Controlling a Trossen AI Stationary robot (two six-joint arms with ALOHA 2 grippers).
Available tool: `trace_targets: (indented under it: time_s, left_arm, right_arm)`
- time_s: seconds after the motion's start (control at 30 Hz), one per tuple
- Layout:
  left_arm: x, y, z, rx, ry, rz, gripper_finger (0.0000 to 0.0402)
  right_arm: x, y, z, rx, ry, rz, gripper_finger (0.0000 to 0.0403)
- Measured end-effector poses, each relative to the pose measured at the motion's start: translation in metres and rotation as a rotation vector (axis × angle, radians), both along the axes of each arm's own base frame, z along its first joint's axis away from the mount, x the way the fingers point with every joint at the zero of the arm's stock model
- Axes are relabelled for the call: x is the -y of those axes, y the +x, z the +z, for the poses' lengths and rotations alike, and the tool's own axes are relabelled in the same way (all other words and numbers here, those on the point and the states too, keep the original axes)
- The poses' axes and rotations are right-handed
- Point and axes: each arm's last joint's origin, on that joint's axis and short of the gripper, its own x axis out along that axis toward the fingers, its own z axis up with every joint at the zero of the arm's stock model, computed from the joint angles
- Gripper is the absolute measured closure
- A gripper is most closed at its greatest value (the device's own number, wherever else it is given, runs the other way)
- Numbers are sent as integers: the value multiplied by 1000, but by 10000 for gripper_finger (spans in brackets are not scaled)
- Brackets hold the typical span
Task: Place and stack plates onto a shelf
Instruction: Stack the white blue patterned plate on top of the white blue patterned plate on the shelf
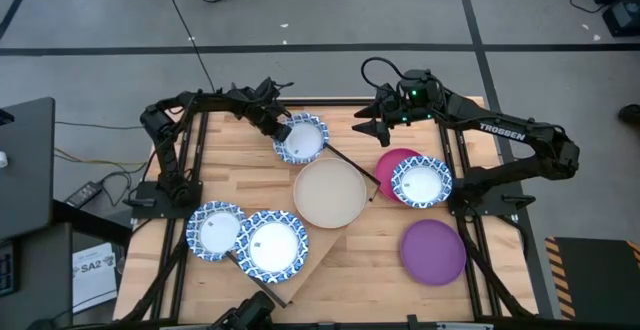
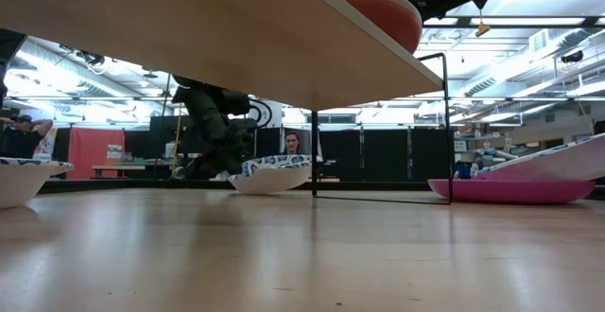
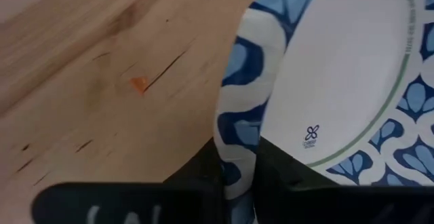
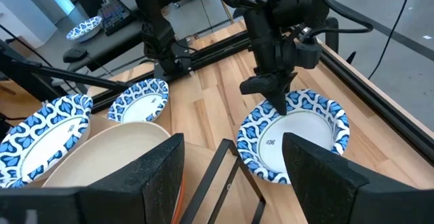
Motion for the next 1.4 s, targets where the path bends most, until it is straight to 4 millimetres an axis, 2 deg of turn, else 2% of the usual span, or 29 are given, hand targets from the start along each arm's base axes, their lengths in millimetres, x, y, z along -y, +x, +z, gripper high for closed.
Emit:
trace_targets:
  time_s: [0.3,0.67,1.03,1.4]
  left_arm:
    - [0,-1,3,-1,12,4,383]
    - [-2,-15,38,36,71,41,388]
    - [6,-36,87,106,139,90,388]
    - [31,-60,151,144,238,117,389]
  right_arm:
    - [0,0,0,0,0,0,149]
    - [0,0,0,-1,0,0,149]
    - [0,0,-1,-11,6,-1,149]
    - [0,0,-1,-11,6,-1,149]
